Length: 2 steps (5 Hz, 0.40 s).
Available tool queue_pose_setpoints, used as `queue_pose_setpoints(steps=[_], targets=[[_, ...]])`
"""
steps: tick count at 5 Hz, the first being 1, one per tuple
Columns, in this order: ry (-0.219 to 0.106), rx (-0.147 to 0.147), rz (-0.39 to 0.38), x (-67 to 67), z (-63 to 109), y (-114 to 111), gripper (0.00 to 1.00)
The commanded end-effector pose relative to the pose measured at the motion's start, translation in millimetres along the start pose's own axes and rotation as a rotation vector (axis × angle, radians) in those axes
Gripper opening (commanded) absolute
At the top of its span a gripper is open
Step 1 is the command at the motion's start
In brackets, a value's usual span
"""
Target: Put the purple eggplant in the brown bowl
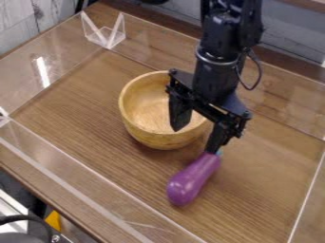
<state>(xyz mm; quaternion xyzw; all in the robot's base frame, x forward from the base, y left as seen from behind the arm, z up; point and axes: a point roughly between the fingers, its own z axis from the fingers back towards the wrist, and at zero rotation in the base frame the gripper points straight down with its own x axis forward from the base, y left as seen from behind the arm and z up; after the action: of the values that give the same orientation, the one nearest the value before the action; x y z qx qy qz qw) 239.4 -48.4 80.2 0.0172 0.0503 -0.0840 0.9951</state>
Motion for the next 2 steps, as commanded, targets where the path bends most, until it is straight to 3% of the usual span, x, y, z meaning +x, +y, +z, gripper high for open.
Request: queue_pose_setpoints(steps=[1,2], targets=[[-0.056,-0.006,-0.001,-2.2,9.7,-1.2,1.00],[-0.051,-0.010,-0.004,-5.3,5.3,-3.1,1.00]])
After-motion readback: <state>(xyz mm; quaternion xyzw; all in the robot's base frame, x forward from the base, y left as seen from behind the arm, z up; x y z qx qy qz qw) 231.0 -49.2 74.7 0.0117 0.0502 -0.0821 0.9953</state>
